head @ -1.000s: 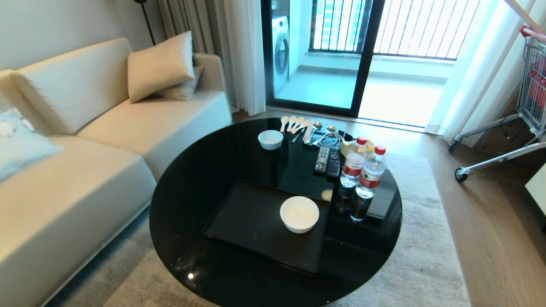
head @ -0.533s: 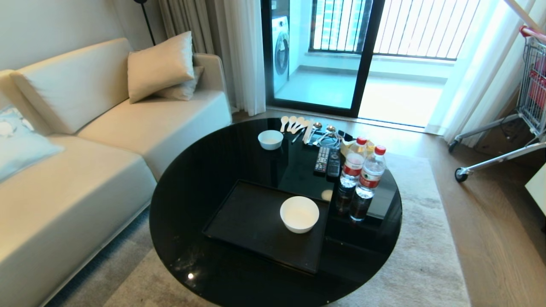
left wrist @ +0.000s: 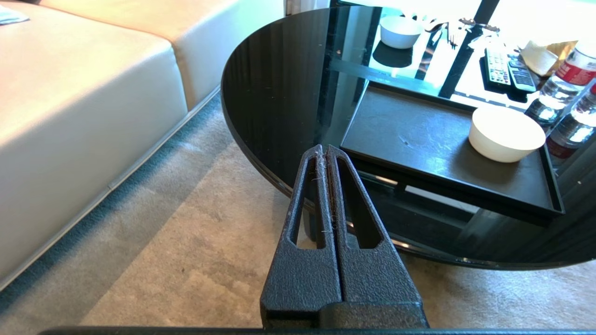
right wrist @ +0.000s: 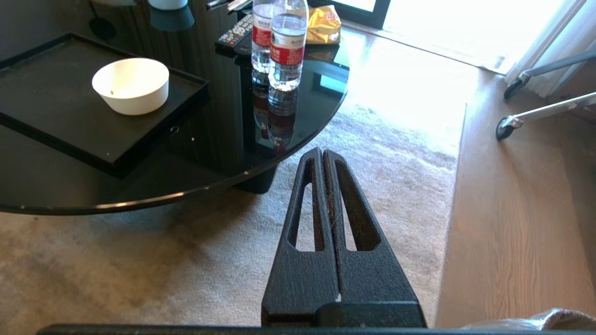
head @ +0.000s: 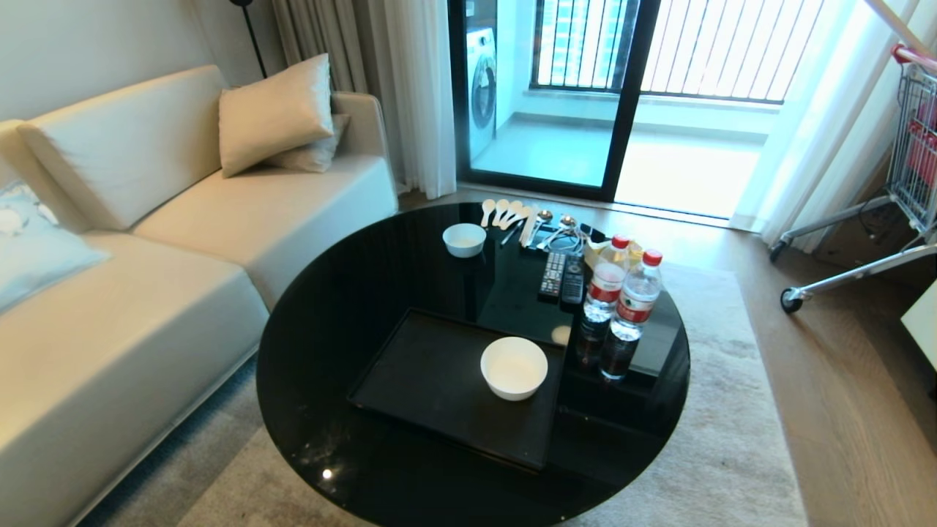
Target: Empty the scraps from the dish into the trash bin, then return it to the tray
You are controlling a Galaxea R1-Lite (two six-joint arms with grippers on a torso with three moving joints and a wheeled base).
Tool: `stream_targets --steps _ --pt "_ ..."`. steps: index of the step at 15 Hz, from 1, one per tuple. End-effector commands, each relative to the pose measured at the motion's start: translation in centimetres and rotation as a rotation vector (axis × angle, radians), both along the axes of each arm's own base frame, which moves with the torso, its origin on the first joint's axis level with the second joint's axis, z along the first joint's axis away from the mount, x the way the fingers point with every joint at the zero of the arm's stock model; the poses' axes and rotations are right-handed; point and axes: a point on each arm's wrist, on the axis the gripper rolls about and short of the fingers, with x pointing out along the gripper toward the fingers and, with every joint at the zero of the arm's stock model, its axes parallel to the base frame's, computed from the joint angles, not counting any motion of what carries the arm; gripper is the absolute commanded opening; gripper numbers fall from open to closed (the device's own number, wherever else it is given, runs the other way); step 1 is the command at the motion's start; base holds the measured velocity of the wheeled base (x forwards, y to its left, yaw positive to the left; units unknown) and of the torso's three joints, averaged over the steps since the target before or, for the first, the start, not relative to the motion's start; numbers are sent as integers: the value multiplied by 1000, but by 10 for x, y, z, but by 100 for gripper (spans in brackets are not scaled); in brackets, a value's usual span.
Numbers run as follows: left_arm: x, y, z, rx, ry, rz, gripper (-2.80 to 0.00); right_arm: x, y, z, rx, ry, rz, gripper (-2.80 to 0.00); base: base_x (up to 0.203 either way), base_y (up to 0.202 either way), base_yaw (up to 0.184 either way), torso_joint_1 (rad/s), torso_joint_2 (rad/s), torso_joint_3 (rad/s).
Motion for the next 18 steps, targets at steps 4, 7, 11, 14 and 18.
stream_targets --steps 4,7,11,14,18 --pt "0 0 0 -1 0 1 -280 -1 0 -1 2 -14 1 -280 0 0 0 0 0 0" --pt "0 0 0 -1 0 1 -280 -1 0 -1 2 -14 1 -280 0 0 0 0 0 0" --pt "0 0 0 -1 0 1 -280 -1 0 -1 8 -14 1 -280 0 0 0 0 0 0" --pt "0 0 0 -1 0 1 -280 -1 0 0 11 -13 0 -280 0 0 0 0 0 0" --pt "0 0 0 -1 -2 1 -280 -1 0 -1 11 -14 -10 -280 0 0 0 0 0 0"
